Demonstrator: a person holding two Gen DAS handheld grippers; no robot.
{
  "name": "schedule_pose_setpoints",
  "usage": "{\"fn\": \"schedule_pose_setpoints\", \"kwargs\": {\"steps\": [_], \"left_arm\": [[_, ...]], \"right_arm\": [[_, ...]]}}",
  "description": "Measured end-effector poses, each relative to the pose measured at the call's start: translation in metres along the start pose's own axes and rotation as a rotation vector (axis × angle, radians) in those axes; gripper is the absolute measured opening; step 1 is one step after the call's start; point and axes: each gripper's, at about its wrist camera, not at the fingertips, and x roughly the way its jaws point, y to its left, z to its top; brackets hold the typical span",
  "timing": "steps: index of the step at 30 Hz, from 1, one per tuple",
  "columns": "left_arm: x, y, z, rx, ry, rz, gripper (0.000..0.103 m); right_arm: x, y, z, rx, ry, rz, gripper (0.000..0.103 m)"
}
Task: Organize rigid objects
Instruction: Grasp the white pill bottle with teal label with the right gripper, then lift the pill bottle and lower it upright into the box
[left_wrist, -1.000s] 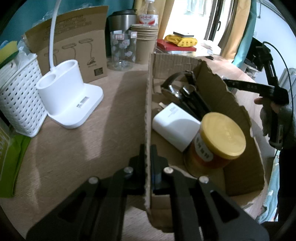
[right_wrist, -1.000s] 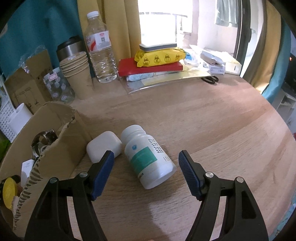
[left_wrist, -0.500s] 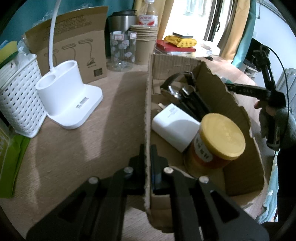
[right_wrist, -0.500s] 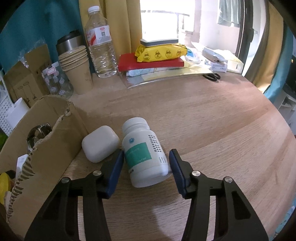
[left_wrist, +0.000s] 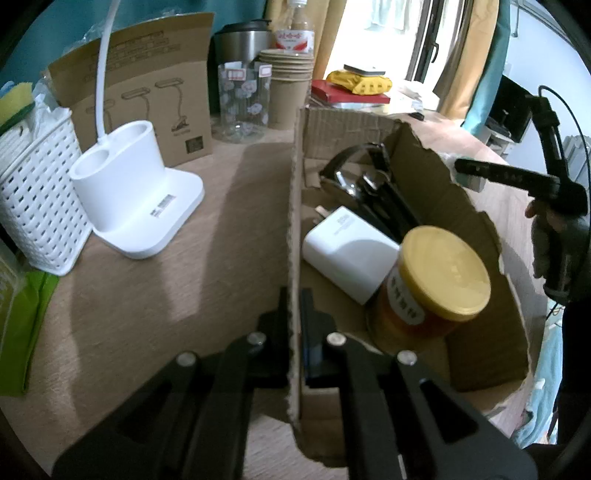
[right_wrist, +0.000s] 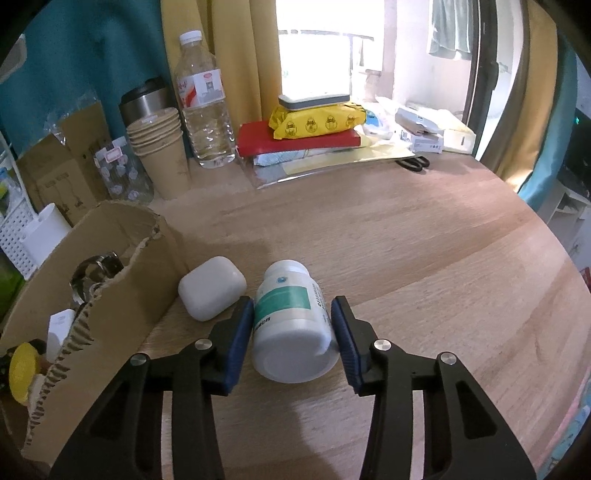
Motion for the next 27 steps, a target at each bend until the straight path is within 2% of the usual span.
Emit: {"fn": "schedule_pose_setpoints", "kwargs": {"steps": [14, 27], "left_arm": [[0.0, 0.0, 0.0, 0.0, 0.0, 0.0, 0.004], [-0.001, -0.001, -0.001, -0.003, -0.002, -0.002, 0.004]], "right_arm": [[-0.04, 0.015, 0.018, -0.025, -0.086, 0.016, 0.046], [-0.068, 0.054, 0.04, -0.098, -0.156, 0.077, 0.046]]}}
